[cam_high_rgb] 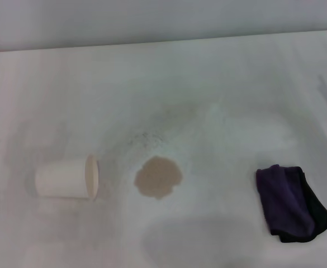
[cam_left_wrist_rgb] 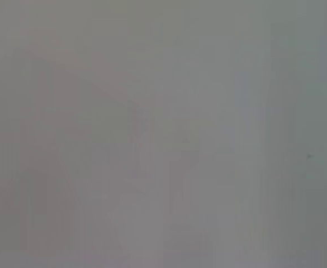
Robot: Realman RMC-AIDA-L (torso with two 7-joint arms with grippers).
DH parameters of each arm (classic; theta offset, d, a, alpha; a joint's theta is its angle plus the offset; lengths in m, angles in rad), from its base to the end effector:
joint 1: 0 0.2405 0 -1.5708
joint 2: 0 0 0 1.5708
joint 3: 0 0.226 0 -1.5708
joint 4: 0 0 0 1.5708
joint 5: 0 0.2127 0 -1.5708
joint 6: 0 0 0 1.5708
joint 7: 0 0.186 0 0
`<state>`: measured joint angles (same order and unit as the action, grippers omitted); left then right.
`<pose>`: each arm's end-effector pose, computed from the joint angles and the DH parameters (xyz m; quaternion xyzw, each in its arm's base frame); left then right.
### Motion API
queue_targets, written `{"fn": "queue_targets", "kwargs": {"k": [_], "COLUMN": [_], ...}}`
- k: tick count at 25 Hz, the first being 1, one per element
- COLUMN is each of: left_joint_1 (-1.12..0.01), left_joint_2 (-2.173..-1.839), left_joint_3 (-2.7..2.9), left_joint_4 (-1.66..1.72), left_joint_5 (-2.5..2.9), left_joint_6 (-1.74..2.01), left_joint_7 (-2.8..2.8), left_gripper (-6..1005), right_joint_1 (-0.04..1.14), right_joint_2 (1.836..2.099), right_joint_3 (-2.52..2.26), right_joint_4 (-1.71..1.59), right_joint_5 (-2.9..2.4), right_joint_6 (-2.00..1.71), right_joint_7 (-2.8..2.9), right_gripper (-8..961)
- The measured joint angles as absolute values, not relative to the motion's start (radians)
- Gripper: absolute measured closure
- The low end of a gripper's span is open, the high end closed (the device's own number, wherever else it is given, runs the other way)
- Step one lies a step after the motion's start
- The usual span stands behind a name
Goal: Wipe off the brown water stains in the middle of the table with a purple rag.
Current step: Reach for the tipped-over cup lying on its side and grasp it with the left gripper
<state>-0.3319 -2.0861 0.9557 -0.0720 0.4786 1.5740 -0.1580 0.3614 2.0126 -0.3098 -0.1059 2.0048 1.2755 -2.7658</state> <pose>-0.3214 0.2921 0.0332 -0.6541 -0.1684 -0.3299 0.6595 0.3628 0.3349 0.0777 -0.6591 0.2292 0.2832 0.6579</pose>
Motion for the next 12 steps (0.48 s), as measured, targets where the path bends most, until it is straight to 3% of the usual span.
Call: {"fn": "queue_targets", "kwargs": {"k": [12], "left_joint_1": [-0.336], "left_joint_2": [-2.086], "left_joint_3": [0.956], "left_joint_4": [-0.075], "left_joint_5": [0.479], "left_joint_6": [1.571], "left_joint_7": [-0.170], "left_gripper": [120], "right_joint_1": [0.362], "right_joint_2": [2.013], "right_joint_3": [-0.310], "right_joint_4": [-0.106], "right_joint_5": [2.005], "right_joint_6": [1.275], "right_joint_7": [-2.766], "right_gripper": [98]}}
